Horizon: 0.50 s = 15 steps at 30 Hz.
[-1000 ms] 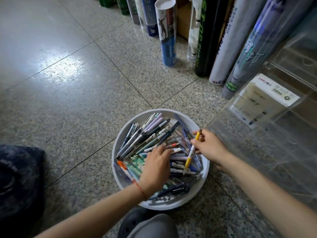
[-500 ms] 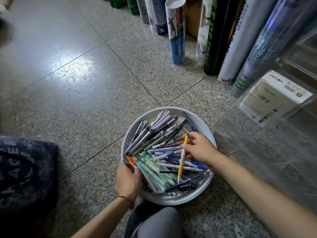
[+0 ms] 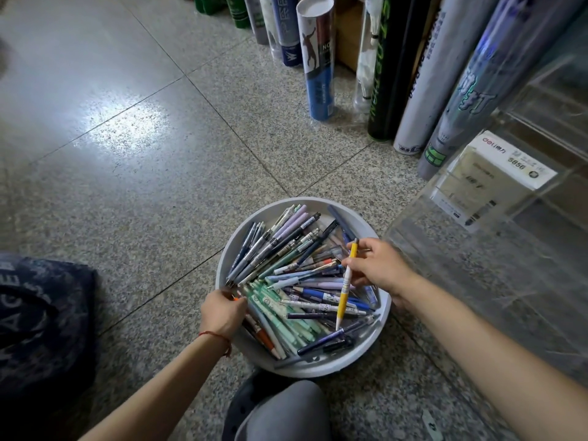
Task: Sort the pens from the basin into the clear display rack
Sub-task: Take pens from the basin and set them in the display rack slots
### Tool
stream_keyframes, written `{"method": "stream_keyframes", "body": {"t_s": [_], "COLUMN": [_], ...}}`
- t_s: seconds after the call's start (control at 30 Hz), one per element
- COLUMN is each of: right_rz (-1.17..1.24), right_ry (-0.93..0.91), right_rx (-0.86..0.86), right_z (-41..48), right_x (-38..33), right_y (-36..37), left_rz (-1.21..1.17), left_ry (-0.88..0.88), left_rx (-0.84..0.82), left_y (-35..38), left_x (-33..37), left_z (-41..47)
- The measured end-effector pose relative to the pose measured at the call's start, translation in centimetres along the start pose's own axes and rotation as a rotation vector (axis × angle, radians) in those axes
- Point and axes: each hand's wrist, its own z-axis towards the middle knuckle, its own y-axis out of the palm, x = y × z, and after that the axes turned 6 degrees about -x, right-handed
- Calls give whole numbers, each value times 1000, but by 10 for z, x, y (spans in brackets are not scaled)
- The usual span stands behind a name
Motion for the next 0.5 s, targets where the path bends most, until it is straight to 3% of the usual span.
{"method": "stream_keyframes", "body": {"t_s": [0.17,0.33,0.5], "right_rz": [-12,49,120], "right_ry": [-7,-78,-173], "right_rx": [-9,-60,-207], "right_z": [-2,-10,-29], "right_x": [-6,-24,-63], "right_y": [2,-2,-11], "left_rz": [-262,-553,-586], "left_ry": [-57,-66,252], "left_rx": [32,-116,-15], "left_y": [-10,-29,-77], "left_x": [8,34,80], "left_z": [-5,-37,-85]}}
